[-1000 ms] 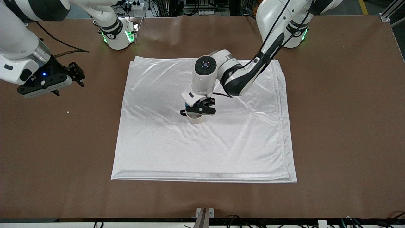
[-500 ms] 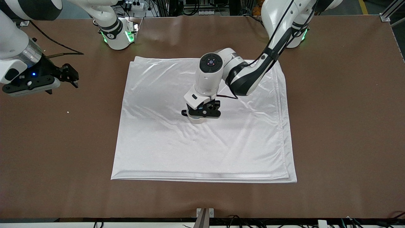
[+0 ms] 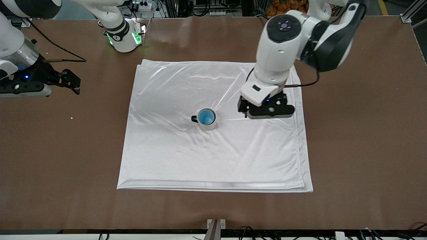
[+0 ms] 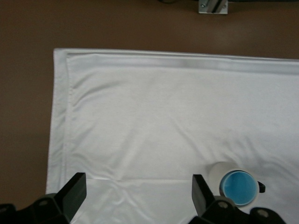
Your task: Place blue cup into white mug on cloth
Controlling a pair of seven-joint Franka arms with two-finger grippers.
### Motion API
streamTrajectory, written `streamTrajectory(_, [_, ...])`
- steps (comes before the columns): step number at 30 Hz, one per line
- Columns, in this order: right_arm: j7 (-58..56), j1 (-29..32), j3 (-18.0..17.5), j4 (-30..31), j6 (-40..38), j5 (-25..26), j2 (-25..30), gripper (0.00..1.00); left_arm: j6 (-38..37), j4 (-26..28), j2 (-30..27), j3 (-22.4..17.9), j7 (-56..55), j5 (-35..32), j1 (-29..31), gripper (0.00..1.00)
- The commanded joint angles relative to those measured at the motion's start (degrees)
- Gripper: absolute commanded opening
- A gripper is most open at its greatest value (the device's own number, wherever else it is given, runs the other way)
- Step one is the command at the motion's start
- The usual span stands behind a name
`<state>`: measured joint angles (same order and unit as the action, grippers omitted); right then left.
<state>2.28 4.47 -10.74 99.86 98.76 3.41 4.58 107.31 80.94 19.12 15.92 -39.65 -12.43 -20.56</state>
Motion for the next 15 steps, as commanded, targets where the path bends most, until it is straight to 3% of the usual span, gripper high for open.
streamTrajectory(1, [4.3, 1.4, -0.6, -2.6, -1.1, -2.0, -1.3, 1.00, -3.1, 2.0, -4.7, 0.6, 1.9, -0.7, 4.3, 1.00])
streamTrajectory(6, [6.2, 1.6, -0.6, -3.0, -1.0, -2.1, -1.3, 1.00, -5.5, 2.0, -6.6, 0.4, 3.2, 0.8, 8.1, 1.00])
streamTrajectory(15, [6.4, 1.2, -0.8, -3.2, -2.9, -2.0, -1.3, 1.00, -8.1, 2.6, -9.1, 0.7, 16.7, 10.4, 21.5, 1.00])
